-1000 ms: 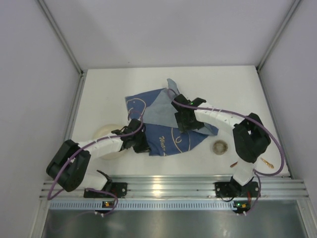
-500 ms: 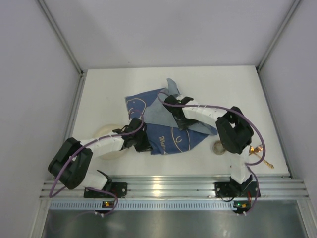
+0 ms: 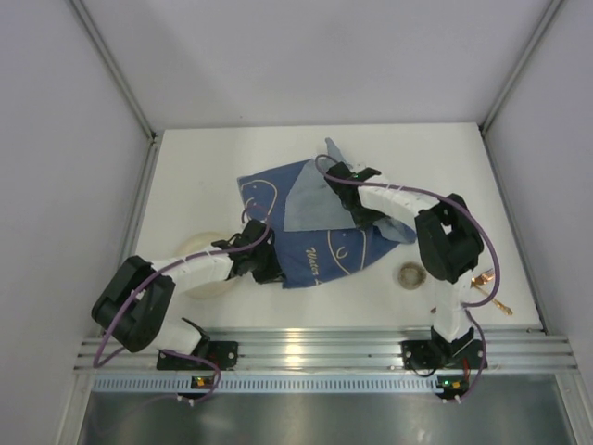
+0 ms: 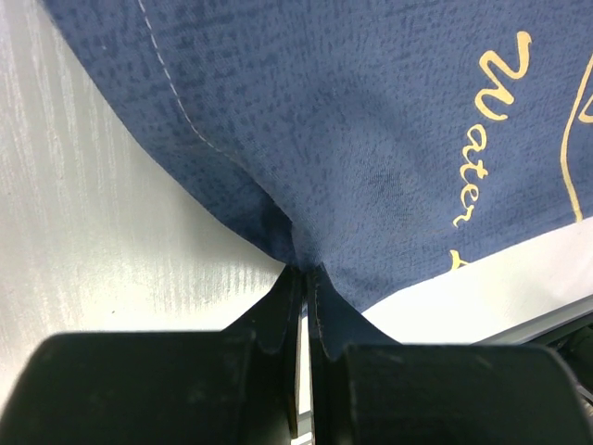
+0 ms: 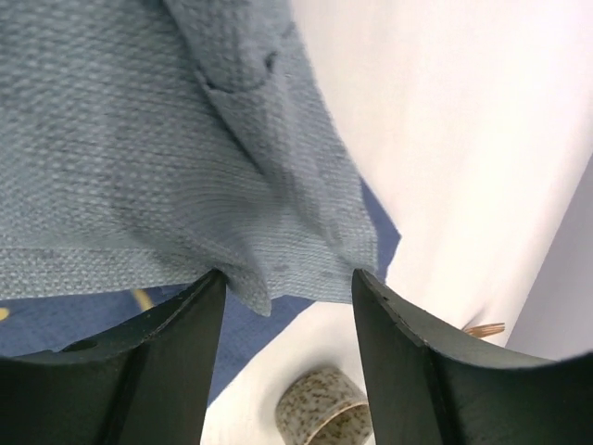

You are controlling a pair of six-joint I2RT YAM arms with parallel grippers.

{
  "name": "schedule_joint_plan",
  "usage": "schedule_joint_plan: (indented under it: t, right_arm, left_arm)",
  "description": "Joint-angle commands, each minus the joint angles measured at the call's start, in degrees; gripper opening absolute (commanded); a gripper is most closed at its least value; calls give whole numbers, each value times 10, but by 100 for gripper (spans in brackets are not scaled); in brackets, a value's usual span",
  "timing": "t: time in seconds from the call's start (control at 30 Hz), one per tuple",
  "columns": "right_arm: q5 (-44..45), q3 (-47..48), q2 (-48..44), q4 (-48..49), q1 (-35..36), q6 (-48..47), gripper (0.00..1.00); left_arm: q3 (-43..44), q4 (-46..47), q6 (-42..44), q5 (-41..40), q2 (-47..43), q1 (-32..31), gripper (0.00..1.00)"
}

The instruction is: Set the dinner table for one person

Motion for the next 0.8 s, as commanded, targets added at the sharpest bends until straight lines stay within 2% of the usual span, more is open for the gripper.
schedule_joint_plan:
  t: [0.0, 0.07, 0.2, 0.27, 0.4, 0.77]
  right_arm:
    - [30, 12, -58, -5, -28, -7, 57]
    - [25, 24, -54, -7, -41, -12, 56]
    - [-8, 41, -33, -5, -53, -16, 43]
    - [-26, 40, -28, 0, -53, -19, 42]
    - [-97, 13, -34, 24, -41, -27, 47]
    - [-101, -54, -147, 36, -34, 1, 57]
  left_arm:
    - [-17, -41, 15, -53, 41, -3, 0]
    - [-14, -37, 16, -50, 46, -3, 0]
    - [-11, -36, 21, -47, 54, -3, 0]
    - [-11, -36, 22, -47, 55, -3, 0]
    - [-12, -43, 25, -51, 53, -3, 0]
    - [-20, -45, 30, -57, 47, -3, 0]
